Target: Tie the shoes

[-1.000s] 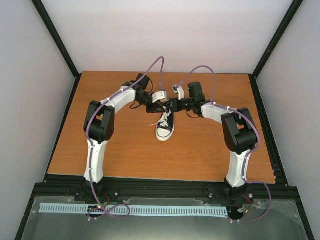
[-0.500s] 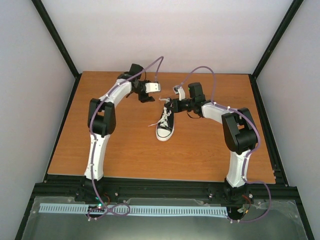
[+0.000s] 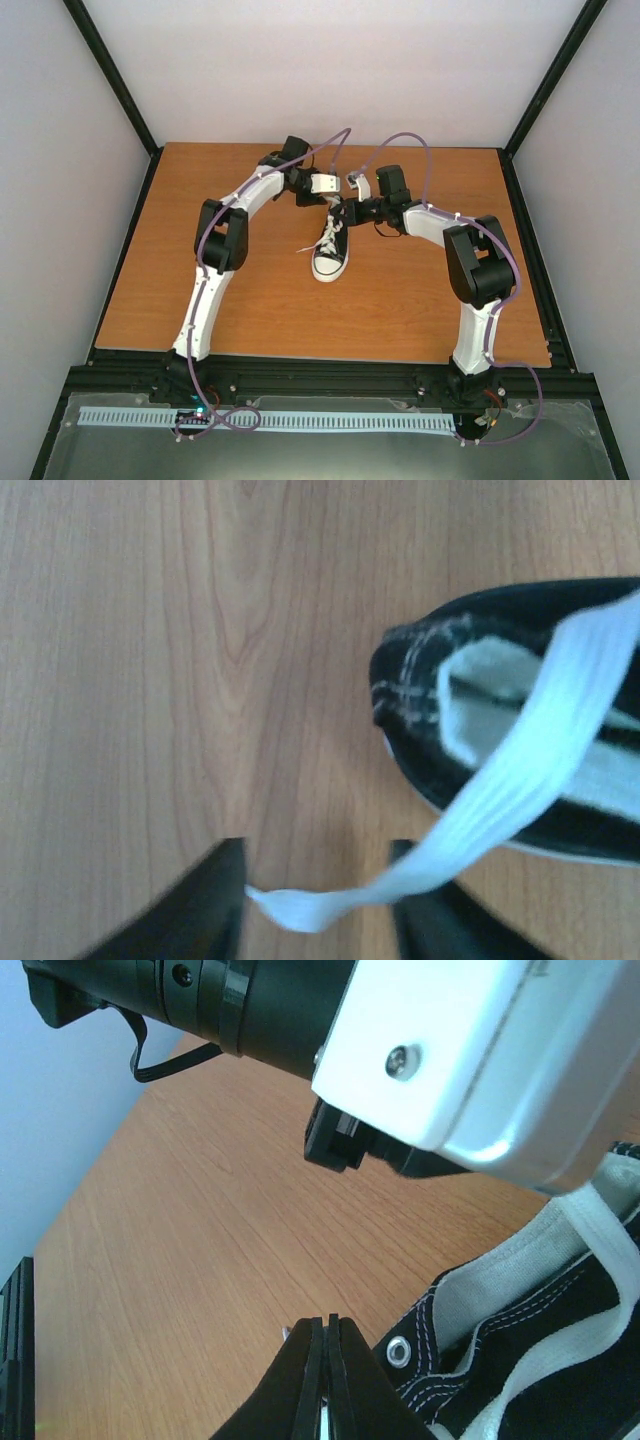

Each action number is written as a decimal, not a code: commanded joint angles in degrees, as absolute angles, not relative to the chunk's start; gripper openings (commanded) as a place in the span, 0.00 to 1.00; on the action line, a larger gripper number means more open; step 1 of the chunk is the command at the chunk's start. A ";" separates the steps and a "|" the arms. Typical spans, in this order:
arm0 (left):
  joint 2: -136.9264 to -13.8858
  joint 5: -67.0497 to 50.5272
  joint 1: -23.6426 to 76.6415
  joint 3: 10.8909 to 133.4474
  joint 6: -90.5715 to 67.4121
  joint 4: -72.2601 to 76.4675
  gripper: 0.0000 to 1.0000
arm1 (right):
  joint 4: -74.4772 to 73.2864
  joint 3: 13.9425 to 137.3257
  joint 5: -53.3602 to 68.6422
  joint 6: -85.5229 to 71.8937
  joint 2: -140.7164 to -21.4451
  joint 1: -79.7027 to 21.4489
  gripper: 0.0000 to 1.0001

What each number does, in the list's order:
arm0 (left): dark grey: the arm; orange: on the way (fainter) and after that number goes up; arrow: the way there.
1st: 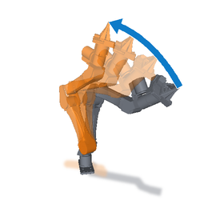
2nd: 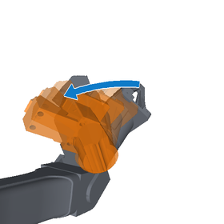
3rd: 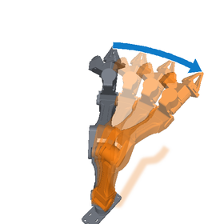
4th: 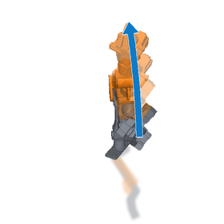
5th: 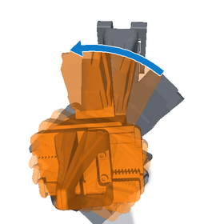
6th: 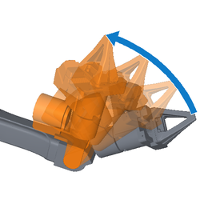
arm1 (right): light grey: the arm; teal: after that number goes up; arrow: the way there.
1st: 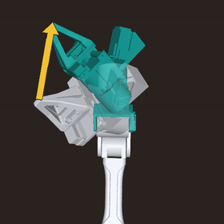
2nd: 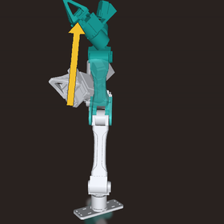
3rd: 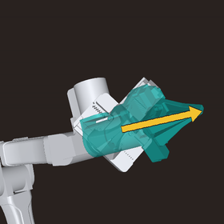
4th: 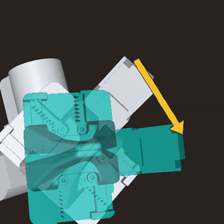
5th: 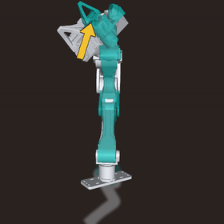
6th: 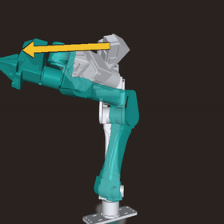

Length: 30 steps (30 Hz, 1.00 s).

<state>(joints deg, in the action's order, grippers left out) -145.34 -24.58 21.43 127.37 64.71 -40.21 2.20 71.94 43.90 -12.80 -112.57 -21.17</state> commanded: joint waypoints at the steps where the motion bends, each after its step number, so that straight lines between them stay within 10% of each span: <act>1: -146.11 -24.54 21.71 129.77 64.30 -41.65 0.21 | 2.02 73.47 43.54 -11.67 -111.38 -20.92 0.03; 4: -143.06 -24.04 21.50 127.41 62.59 -43.67 0.01 | 2.46 73.43 43.29 -12.13 -111.31 -20.79 0.03; 17: -117.92 -24.94 23.87 98.93 63.90 -55.18 0.01 | 4.68 73.21 41.98 -15.16 -110.52 -20.74 0.03; 30: -114.61 -34.33 32.29 96.26 54.29 -61.17 0.05 | 5.18 72.75 42.28 -15.98 -110.06 -20.74 0.03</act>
<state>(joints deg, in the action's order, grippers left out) -116.36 -29.17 30.28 96.27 58.57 -59.75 3.68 71.94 42.30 -15.73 -112.51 -20.93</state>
